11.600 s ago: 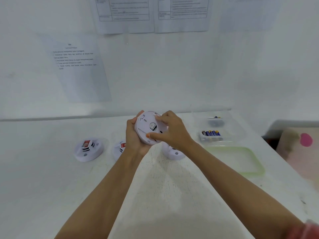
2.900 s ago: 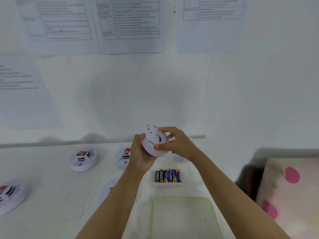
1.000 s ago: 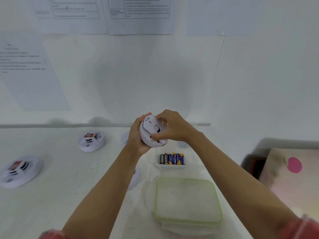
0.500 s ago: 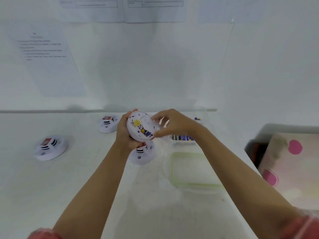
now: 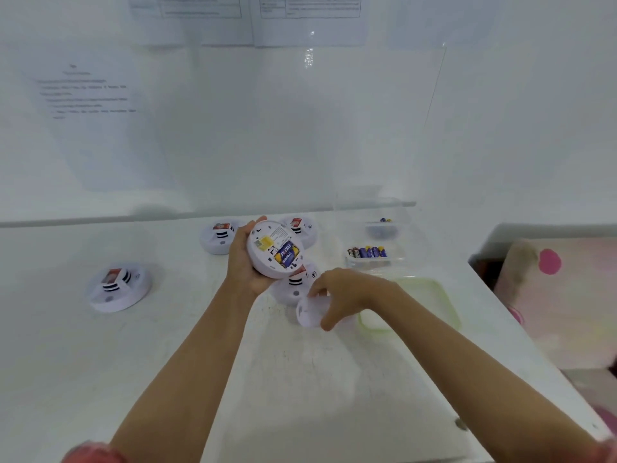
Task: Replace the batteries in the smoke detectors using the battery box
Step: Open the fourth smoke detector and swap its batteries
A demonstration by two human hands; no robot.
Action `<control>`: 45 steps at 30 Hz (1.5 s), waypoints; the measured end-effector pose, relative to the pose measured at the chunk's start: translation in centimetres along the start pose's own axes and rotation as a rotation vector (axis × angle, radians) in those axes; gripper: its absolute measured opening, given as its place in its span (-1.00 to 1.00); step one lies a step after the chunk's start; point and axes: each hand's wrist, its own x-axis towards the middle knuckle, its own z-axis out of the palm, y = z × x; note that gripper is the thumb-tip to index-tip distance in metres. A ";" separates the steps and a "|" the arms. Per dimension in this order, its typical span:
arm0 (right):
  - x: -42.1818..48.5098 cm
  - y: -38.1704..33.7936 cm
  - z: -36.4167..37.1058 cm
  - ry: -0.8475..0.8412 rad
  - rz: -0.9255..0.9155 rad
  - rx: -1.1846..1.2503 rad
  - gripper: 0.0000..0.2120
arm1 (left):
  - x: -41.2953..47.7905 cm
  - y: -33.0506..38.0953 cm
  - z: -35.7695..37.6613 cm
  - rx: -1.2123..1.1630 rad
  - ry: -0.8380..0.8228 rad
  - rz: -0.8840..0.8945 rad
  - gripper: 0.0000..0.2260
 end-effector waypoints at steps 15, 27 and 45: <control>0.0 -0.7 -0.1 0.006 -0.079 -0.038 -0.47 | -0.1 -0.5 1.5 -0.014 -0.133 -0.049 -0.76; 0.6 0.1 -4.8 0.668 0.090 0.497 -0.77 | 0.0 -0.8 4.2 -0.073 -0.192 -0.021 -0.83; 2.9 9.3 -8.5 0.525 0.065 0.606 -0.67 | 7.6 -5.7 10.0 -0.054 -0.032 0.081 -0.65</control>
